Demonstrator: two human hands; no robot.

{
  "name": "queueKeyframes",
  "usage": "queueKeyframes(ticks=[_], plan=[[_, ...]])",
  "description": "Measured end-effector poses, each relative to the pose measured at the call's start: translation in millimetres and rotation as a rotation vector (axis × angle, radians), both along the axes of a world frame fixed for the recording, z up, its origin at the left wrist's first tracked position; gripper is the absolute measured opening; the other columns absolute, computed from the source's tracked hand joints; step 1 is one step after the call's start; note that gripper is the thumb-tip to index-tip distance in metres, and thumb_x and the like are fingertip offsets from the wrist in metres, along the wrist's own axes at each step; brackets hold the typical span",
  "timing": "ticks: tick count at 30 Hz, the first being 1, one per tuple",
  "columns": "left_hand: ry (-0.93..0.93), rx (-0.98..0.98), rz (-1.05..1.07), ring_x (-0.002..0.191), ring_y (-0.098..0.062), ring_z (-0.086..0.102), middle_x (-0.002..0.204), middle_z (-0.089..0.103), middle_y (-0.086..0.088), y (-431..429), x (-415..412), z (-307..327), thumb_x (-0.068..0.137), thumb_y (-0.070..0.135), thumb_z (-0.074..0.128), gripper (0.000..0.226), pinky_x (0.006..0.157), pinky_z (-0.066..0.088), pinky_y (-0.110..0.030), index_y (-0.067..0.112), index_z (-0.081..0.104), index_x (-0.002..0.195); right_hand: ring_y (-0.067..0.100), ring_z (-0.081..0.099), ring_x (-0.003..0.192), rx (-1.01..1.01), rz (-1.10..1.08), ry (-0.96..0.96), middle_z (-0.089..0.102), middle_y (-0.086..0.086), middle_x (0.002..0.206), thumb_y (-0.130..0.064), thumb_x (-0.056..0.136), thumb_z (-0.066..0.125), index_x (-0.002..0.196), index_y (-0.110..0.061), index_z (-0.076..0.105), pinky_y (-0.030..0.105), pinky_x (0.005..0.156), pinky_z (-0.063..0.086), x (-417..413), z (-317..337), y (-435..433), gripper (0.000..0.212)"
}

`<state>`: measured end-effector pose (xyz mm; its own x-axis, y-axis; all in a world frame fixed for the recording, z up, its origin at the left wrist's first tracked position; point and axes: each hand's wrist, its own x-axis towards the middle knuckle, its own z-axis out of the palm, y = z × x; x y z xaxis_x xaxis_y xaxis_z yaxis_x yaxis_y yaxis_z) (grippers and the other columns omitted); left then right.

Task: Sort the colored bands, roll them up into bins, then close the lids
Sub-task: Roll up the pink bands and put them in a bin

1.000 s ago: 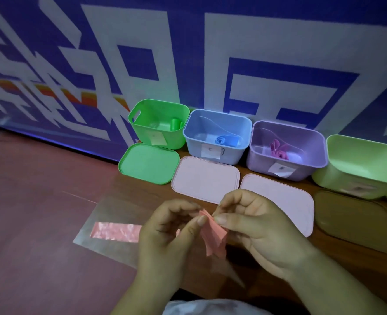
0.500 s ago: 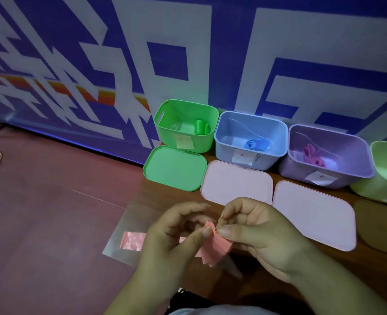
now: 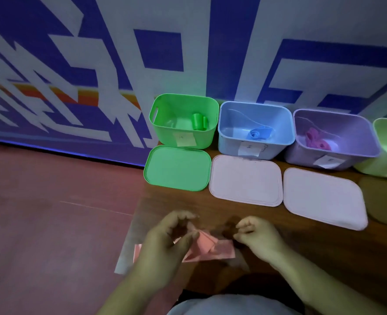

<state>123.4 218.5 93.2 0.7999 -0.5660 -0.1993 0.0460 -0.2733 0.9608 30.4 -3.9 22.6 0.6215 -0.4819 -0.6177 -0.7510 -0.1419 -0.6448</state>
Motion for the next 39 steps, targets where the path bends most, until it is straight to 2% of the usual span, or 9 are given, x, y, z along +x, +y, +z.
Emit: queueKeyframes(ticks=[4, 7, 11, 17, 20, 29, 32, 35, 39], plan=[[0.060, 0.055, -0.004, 0.084, -0.012, 0.069, 0.093, 0.072, 0.002, 1.5, 11.2, -14.8, 0.086, -0.001, 0.071, 0.039, 0.075, 0.055, -0.022, 0.030, 0.069, 0.109, 0.015, 0.069, 0.080, -0.135, 0.104, 0.190, 0.075, -0.002, 0.086, -0.023, 0.073, 0.083, 0.082, -0.026, 0.065, 0.024, 0.072, 0.050, -7.4, -50.7, 12.2, 0.021], [0.097, 0.043, -0.007, 0.088, -0.010, 0.069, 0.098, 0.074, 0.001, 0.9, 19.2, -22.8, 0.085, -0.006, 0.070, 0.043, 0.079, 0.052, -0.016, 0.030, 0.069, 0.109, 0.014, 0.065, 0.081, -0.192, 0.039, 0.173, 0.074, -0.003, 0.091, -0.019, 0.078, 0.078, 0.099, -0.021, 0.071, 0.021, 0.072, 0.048, -7.4, -66.1, 23.9, 0.023], [0.106, 0.003, -0.011, 0.084, -0.016, 0.070, 0.090, 0.074, -0.005, 1.6, 31.4, -31.0, 0.084, -0.012, 0.068, 0.044, 0.077, 0.053, -0.021, 0.029, 0.074, 0.097, 0.013, 0.066, 0.091, -0.230, -0.027, 0.163, 0.070, -0.009, 0.093, -0.016, 0.085, 0.070, 0.112, -0.023, 0.067, 0.027, 0.085, 0.053, -9.2, -74.3, 35.4, 0.028], [0.116, -0.046, -0.067, 0.081, -0.020, 0.070, 0.083, 0.073, -0.005, -0.7, 49.8, -32.2, 0.082, -0.016, 0.066, 0.027, 0.074, 0.053, -0.025, 0.011, 0.069, 0.085, 0.013, 0.065, 0.082, -0.146, -0.104, 0.075, 0.068, -0.009, 0.082, -0.007, 0.083, 0.066, 0.085, -0.030, 0.062, 0.027, 0.073, 0.052, -2.4, -68.5, 41.5, 0.024], [0.100, -0.071, -0.099, 0.079, -0.014, 0.069, 0.083, 0.073, -0.004, -6.4, 57.9, -24.8, 0.082, -0.015, 0.068, 0.028, 0.073, 0.051, -0.022, 0.013, 0.070, 0.085, 0.011, 0.063, 0.077, -0.112, -0.139, -0.046, 0.067, -0.004, 0.080, -0.003, 0.080, 0.068, 0.083, -0.030, 0.065, 0.015, 0.064, 0.046, 3.7, -50.3, 34.0, 0.027], [0.134, -0.214, -0.171, 0.077, -0.022, 0.065, 0.084, 0.071, -0.012, -34.3, 58.1, 21.7, 0.073, 0.001, 0.077, 0.020, 0.074, 0.054, -0.036, 0.015, 0.072, 0.086, 0.015, 0.063, 0.065, 0.139, -0.395, -0.319, 0.073, 0.002, 0.073, 0.002, 0.077, 0.076, 0.091, -0.017, 0.067, 0.024, 0.063, 0.048, 12.9, 31.6, 6.2, 0.025], [0.067, -0.225, -0.227, 0.078, -0.022, 0.067, 0.084, 0.072, -0.013, -44.4, 52.9, 42.2, 0.073, -0.001, 0.078, 0.021, 0.073, 0.057, -0.034, 0.014, 0.072, 0.087, 0.013, 0.065, 0.065, 0.176, -0.425, -0.409, 0.074, 0.002, 0.077, -0.006, 0.076, 0.081, 0.093, -0.018, 0.067, 0.027, 0.067, 0.049, 10.4, 64.1, -4.4, 0.026], [0.007, -0.242, -0.265, 0.073, -0.020, 0.068, 0.078, 0.071, -0.010, -56.2, 44.4, 62.3, 0.075, -0.012, 0.074, 0.022, 0.068, 0.055, -0.028, 0.007, 0.070, 0.084, 0.009, 0.060, 0.059, 0.252, -0.468, -0.477, 0.070, 0.001, 0.072, 0.000, 0.076, 0.079, 0.094, -0.012, 0.067, 0.020, 0.058, 0.045, 6.1, 100.2, -17.7, 0.025], [-0.097, -0.249, -0.304, 0.076, -0.035, 0.068, 0.081, 0.071, -0.015, -72.9, 29.7, 85.7, 0.073, -0.002, 0.078, 0.019, 0.070, 0.056, -0.036, 0.013, 0.071, 0.083, 0.019, 0.065, 0.074, 0.350, -0.475, -0.523, 0.074, 0.008, 0.083, -0.001, 0.076, 0.079, 0.099, -0.009, 0.067, 0.035, 0.074, 0.050, -3.9, 140.1, -37.0, 0.027]])
